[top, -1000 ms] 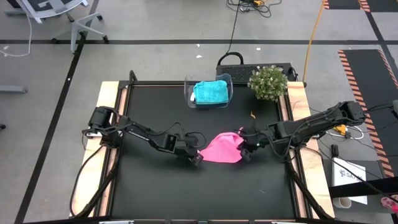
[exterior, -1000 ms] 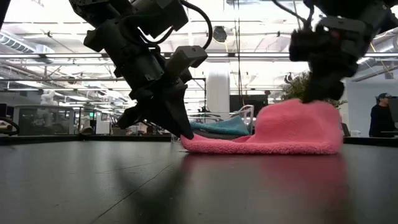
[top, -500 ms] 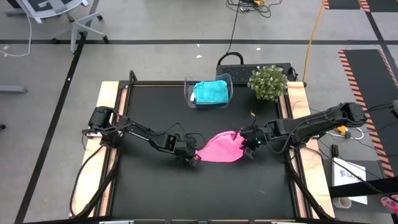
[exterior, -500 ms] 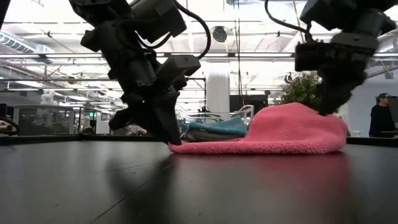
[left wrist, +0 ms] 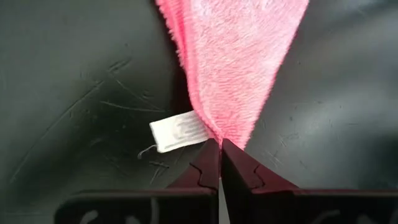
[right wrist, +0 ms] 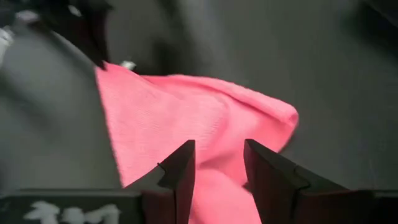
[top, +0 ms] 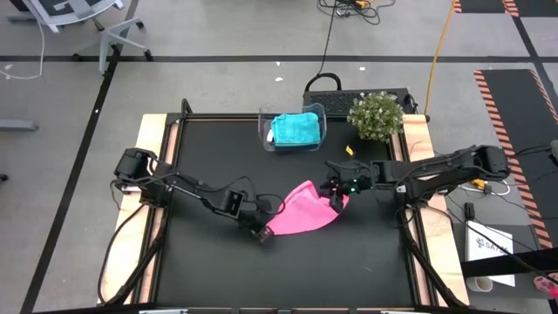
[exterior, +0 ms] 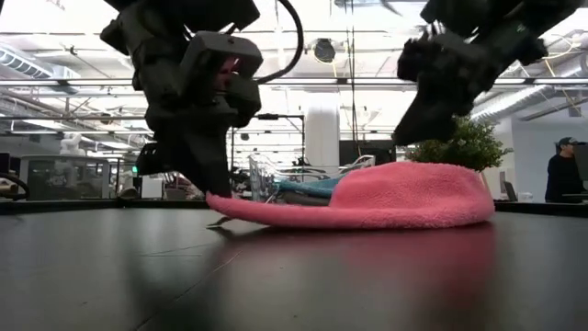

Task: Fold microfiber towels
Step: Fold the pink microfiber cloth

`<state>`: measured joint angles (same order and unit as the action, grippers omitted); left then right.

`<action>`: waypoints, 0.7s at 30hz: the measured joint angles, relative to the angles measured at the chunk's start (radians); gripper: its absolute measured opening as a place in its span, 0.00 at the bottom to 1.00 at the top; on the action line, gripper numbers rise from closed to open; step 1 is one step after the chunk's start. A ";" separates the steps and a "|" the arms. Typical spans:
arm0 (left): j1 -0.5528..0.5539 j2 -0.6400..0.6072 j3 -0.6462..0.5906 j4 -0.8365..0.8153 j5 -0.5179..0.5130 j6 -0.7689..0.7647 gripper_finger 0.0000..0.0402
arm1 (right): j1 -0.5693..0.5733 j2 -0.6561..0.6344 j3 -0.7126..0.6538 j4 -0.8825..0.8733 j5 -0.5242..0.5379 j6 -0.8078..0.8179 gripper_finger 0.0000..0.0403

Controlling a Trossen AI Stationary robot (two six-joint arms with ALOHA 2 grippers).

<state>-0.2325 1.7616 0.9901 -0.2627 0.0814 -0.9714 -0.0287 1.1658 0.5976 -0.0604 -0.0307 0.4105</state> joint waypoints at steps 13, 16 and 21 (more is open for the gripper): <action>-0.045 0.002 0.000 -0.174 0.024 -0.044 0.01 | -0.023 0.407 0.002 0.483 -0.166 0.044 0.32; -0.043 0.002 0.000 -0.166 0.019 -0.051 0.02 | 0.022 0.502 0.001 0.526 -0.197 0.083 0.32; -0.037 0.003 0.000 -0.153 0.009 -0.052 0.01 | 0.085 0.592 0.006 0.565 -0.208 0.105 0.32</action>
<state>-0.2696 1.7641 0.9900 -0.4161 0.0905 -1.0233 0.0566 1.7580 0.6041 0.5049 -0.2390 0.5155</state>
